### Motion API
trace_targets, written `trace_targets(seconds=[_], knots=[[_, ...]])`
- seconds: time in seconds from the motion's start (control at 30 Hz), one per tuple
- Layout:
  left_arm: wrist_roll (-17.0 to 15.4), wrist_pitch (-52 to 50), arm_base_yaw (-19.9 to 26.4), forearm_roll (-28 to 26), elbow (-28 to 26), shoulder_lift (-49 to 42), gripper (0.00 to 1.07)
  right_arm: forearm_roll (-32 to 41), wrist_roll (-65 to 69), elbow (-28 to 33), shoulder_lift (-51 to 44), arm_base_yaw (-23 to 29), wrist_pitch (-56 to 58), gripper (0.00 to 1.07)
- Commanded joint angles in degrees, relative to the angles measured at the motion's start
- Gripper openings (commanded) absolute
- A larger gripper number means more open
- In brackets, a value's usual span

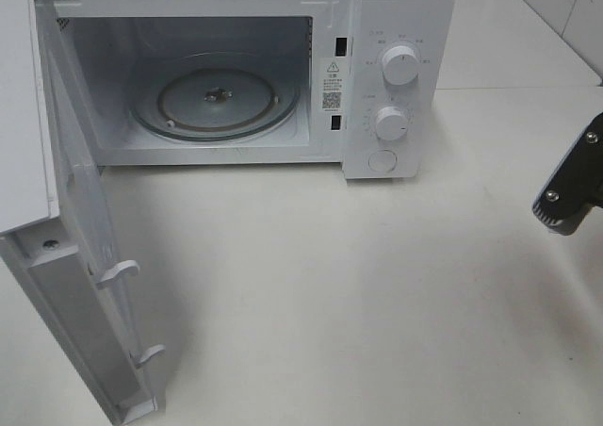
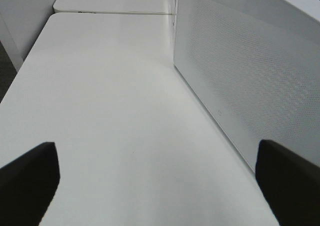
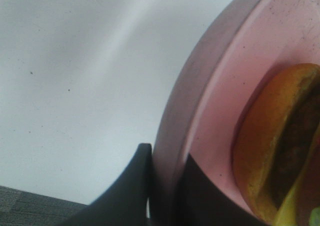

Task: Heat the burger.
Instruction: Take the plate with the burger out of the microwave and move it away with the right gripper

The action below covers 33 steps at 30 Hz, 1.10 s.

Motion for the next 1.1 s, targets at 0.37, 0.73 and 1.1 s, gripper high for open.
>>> trace_targets(seconds=[0.37, 0.73, 1.1], knots=[[0.17, -0.17, 0.00, -0.34, 0.11, -1.26, 1.02, -6.07, 18.79, -2.52, 10.08, -0.34, 6.13, 0.00], [0.17, -0.17, 0.00, -0.34, 0.11, -1.26, 1.02, -6.30, 27.96, -2.52, 17.19, -3.09, -0.69, 0.00], [0.17, -0.17, 0.00, -0.34, 0.11, -1.26, 1.02, -7.79, 32.37, -2.52, 23.66, -7.05, -5.16, 0.00]])
